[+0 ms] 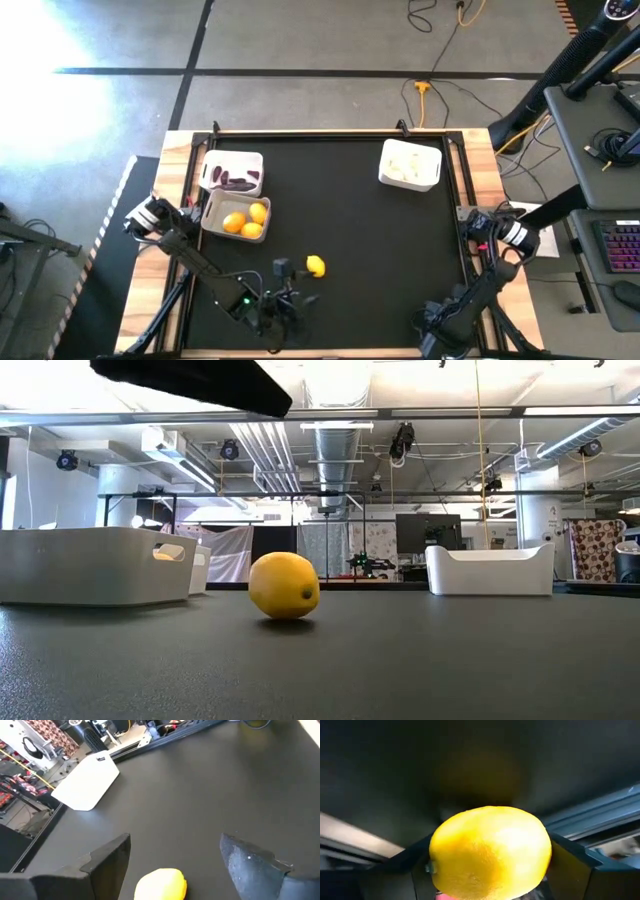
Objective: Sort produce into baskets
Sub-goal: Move the lemon to the center of the table
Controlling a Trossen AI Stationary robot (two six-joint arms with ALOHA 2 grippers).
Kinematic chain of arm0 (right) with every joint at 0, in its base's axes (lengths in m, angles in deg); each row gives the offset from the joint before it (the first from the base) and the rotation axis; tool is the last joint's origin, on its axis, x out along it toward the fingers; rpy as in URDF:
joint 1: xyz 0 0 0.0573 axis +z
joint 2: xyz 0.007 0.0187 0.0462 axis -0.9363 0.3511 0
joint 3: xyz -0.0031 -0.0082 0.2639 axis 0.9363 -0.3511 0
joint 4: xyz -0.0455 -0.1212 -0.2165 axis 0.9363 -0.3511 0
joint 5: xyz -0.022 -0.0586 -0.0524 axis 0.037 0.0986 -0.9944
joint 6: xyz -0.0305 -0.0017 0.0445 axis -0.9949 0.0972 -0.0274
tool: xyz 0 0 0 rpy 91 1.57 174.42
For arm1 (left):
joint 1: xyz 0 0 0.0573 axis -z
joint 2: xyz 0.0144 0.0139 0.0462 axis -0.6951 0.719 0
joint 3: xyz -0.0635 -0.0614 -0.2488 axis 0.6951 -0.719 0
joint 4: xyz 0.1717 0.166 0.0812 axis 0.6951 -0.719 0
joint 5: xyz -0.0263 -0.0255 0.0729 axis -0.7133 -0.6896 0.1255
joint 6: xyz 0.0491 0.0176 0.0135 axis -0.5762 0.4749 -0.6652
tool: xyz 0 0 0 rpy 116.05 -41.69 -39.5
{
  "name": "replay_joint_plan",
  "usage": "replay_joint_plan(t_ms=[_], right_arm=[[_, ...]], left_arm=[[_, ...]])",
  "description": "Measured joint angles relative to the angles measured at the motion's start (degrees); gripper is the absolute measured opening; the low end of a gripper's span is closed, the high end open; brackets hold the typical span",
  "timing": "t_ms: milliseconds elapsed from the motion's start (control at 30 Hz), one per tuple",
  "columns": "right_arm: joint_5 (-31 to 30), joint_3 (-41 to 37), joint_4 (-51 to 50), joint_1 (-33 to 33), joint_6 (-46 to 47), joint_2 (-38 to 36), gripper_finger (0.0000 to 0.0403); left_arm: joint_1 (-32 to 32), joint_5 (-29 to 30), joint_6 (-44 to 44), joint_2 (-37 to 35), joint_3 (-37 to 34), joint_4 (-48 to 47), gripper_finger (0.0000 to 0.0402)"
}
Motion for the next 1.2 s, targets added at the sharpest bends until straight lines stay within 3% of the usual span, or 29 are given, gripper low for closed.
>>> replay_joint_plan(t_ms=[233, 567, 767, 833, 967, 1200], right_arm=[[-7.9, 7.1, -1.4, -6.3, -2.1, -0.2, 0.0274], [-41.0, 21.1, -1.5, -19.8, -24.2, -0.3, 0.0284], [-53.5, 22.0, 15.4, -29.5, -41.1, -0.2, 0.0274], [-55.7, 21.6, 25.0, -32.7, -46.9, 0.6, 0.0278], [-54.2, 21.4, 41.4, -38.3, -55.2, 3.5, 0.0288], [-53.7, 21.4, 48.4, -45.4, -53.4, 6.3, 0.0281]], left_arm=[[-1.9, 0.1, -0.4, 0.0, 0.0, -1.4, 0.0290], [-1.7, 0.0, 4.4, -0.3, 0.0, -8.4, 0.0290], [2.1, -0.1, 17.6, -2.6, 0.0, -21.2, 0.0290], [3.7, -0.1, 21.6, -3.3, 0.0, -24.6, 0.0290], [7.7, -1.1, 30.5, -5.2, 0.0, -33.0, 0.0290], [15.6, -2.0, 43.9, -7.5, 0.0, -43.6, 0.0290]])
